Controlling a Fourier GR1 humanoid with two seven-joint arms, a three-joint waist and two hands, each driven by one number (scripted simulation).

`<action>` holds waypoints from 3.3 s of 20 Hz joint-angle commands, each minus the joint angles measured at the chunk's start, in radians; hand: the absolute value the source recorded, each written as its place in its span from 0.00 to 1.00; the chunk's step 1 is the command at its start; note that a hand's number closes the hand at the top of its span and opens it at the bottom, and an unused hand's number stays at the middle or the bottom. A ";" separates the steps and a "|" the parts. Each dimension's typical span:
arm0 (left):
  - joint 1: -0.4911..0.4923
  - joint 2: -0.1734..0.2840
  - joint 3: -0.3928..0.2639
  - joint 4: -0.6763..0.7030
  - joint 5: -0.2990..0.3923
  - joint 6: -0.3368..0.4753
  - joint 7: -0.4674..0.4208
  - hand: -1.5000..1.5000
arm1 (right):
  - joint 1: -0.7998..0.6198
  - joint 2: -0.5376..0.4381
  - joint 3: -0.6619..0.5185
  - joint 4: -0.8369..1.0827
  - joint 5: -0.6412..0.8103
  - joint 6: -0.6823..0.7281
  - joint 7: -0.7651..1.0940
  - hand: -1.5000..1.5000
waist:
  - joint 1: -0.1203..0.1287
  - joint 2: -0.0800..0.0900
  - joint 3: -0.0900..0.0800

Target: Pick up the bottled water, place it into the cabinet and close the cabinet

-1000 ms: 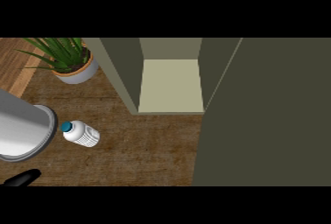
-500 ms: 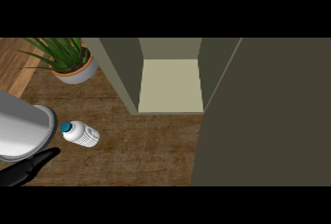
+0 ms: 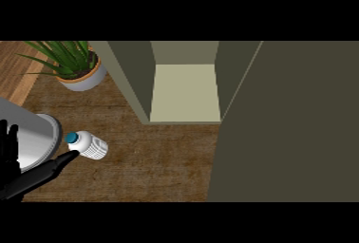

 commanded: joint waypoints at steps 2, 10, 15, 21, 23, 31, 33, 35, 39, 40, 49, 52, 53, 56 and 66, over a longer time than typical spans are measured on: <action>0.013 0.006 0.034 0.130 0.069 -0.073 -0.115 0.00 | -0.013 -0.005 0.061 -0.084 0.149 -0.034 0.069 0.00 | 0.003 -0.001 0.000; -0.110 -0.015 0.025 0.388 0.046 -0.049 -0.240 0.00 | -0.001 -0.027 0.098 -0.100 0.158 -0.076 0.055 0.00 | -0.004 0.000 0.000; -0.160 -0.005 0.044 0.540 0.078 -0.064 -0.355 0.00 | -0.014 -0.073 0.034 -0.121 0.104 -0.064 0.064 0.00 | -0.006 0.001 0.000; -0.165 -0.029 0.050 0.708 0.106 -0.096 -0.503 0.00 | -0.023 -0.078 0.076 -0.112 0.145 -0.104 0.075 0.00 | -0.004 0.001 0.000; -0.138 -0.033 -0.035 0.660 0.118 -0.023 -0.478 0.00 | -0.006 -0.071 0.115 -0.098 0.175 -0.124 0.038 0.00 | -0.002 -0.001 0.000; -0.165 -0.017 0.040 0.806 0.137 -0.065 -0.592 0.00 | -0.035 -0.085 0.124 -0.072 0.164 -0.139 0.040 0.00 | 0.003 0.000 0.001; -0.245 -0.033 0.004 0.958 0.172 0.013 -0.679 0.00 | -0.017 -0.139 0.071 -0.087 0.104 -0.113 0.003 0.00 | -0.006 0.001 0.000; -0.257 -0.033 0.034 1.007 0.168 -0.003 -0.736 0.00 | -0.060 -0.101 0.081 -0.085 0.133 -0.141 0.043 0.00 | -0.003 0.002 0.000; -0.274 -0.006 0.090 1.099 0.202 -0.070 -0.781 0.00 | 0.009 -0.129 0.131 -0.102 0.145 -0.143 -0.002 0.00 | -0.004 0.000 0.000; -0.280 -0.009 0.091 1.125 0.197 -0.063 -0.784 0.00 | 0.004 -0.136 0.158 -0.151 0.174 -0.155 0.054 0.00 | -0.007 0.000 0.000; -0.305 0.002 0.131 1.252 0.264 -0.179 -0.944 0.00 | -0.001 -0.116 0.174 -0.070 0.164 -0.170 -0.012 0.00 | -0.003 0.000 0.000; -0.353 -0.005 0.121 1.286 0.260 -0.190 -0.955 0.00 | -0.039 -0.177 0.040 -0.166 0.066 -0.135 0.076 0.00 | -0.004 0.002 0.000; -0.313 -0.032 0.112 1.253 0.276 -0.186 -0.979 0.00 | -0.018 -0.151 0.094 -0.112 0.101 -0.150 0.010 0.00 | 0.000 0.000 0.001; -0.350 0.009 0.144 1.349 0.299 -0.268 -1.023 1.00 | -0.071 -0.124 0.128 -0.104 0.153 -0.162 0.097 0.00 | -0.001 0.001 0.000; -0.378 0.025 0.143 1.351 0.355 -0.354 -1.020 1.00 | -0.018 -0.182 0.052 -0.124 0.052 -0.135 0.037 0.00 | 0.001 0.001 0.001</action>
